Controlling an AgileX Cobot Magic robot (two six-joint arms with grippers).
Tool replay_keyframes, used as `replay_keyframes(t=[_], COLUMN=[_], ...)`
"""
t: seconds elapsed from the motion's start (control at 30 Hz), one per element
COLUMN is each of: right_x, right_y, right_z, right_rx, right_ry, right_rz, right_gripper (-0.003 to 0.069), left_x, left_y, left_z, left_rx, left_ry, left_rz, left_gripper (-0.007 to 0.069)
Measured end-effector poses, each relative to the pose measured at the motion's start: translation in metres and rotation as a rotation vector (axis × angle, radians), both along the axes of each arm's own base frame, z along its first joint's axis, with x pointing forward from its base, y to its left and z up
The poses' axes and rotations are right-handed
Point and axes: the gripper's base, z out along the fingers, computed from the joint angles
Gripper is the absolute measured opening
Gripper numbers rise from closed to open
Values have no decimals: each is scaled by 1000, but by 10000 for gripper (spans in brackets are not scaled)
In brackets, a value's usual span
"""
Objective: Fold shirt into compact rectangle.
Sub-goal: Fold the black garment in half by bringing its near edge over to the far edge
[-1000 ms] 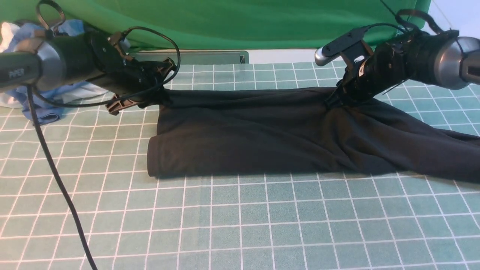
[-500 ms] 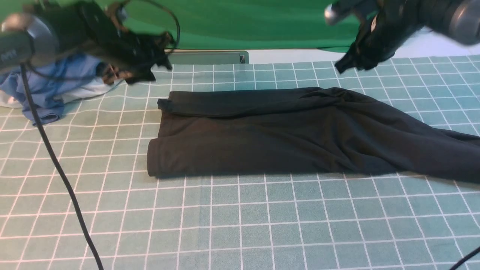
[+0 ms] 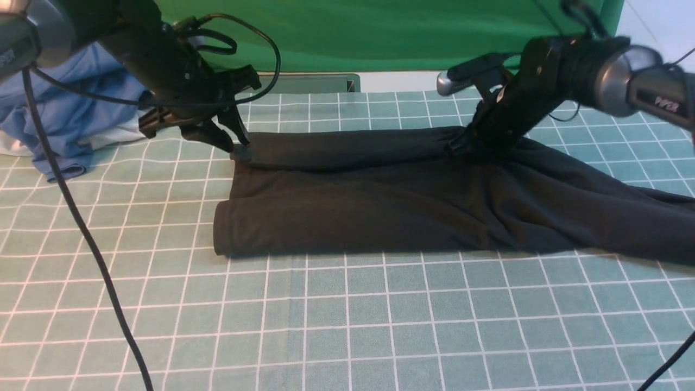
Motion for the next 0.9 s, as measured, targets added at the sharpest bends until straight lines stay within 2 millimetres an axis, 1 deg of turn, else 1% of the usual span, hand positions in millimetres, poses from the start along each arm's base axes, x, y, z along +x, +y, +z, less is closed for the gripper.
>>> replay_keyframes(t=[0.03, 0.07, 0.13, 0.17, 0.23, 0.27, 0.33, 0.4, 0.43, 0.47, 0.5, 0.53, 0.63, 0.67, 0.7, 0.77, 0.8, 0.83, 0.9], right_x=[7, 11, 15, 19, 21, 20, 19, 12, 11, 3, -2, -10, -24, -25, -29, -39, -41, -53, -86], right_y=[1, 1, 1, 1, -1, -3, -7, -16, -17, -23, -28, -34, -53, -54, -68, -82, -83, -95, -113], right_z=[3, 6, 10, 16, 28, 39, 57, 87, 89, 113, 120, 134, 160, 163, 172, 181, 179, 180, 175], right_rx=[5, 11, 21, 37, 53, 53, 47, 22, 20, -2, -18, -34, -48, -46, -39, -29, -31, -35, -42], right_ry=[-91, -152, -197, -230, -232, -208, -189, -113, -106, -67, -25, 21, 53, 50, 48, 48, 59, 83, 159], right_rz=[3, 3, -1, -16, -37, -48, -54, -61, -61, -52, -49, -48, -68, -70, -107, -149, -152, -174, -215], right_gripper=[25, 25, 25, 25, 24, 24, 24, 24, 24, 24, 24, 24, 24, 24, 24, 24, 24, 24, 24], left_x=[1, 1, 2, 2, 2, 3, 2, 0, 0, -1, -2, -1, -1, -1, -1, -3, -3, -6, -13], left_y=[0, 0, 0, 0, 0, -1, -1, -1, -1, -1, -1, 0, 0, 0, 0, 0, 0, -1, -1], left_z=[1, 1, 2, 7, 15, 22, 30, 37, 38, 38, 39, 37, 37, 37, 37, 41, 42, 49, 67], left_rx=[0, 0, 1, 3, 4, 3, 2, 2, 2, 6, 9, 15, 22, 22, 21, 12, 11, 1, -10], left_ry=[-8, -14, -17, -22, -20, -27, -23, -11, -12, -3, 0, 4, 5, 5, 5, -1, -3, -17, -55], left_rz=[1, 2, 0, -6, -18, -25, -35, -53, -53, -66, -70, -71, -72, -72, -70, -64, -64, -63, -63], left_gripper=[82, 62, 46, 29, 22, 17, 16, 16, 16, 16, 16, 16, 16, 16, 16, 16, 16, 16, 16])
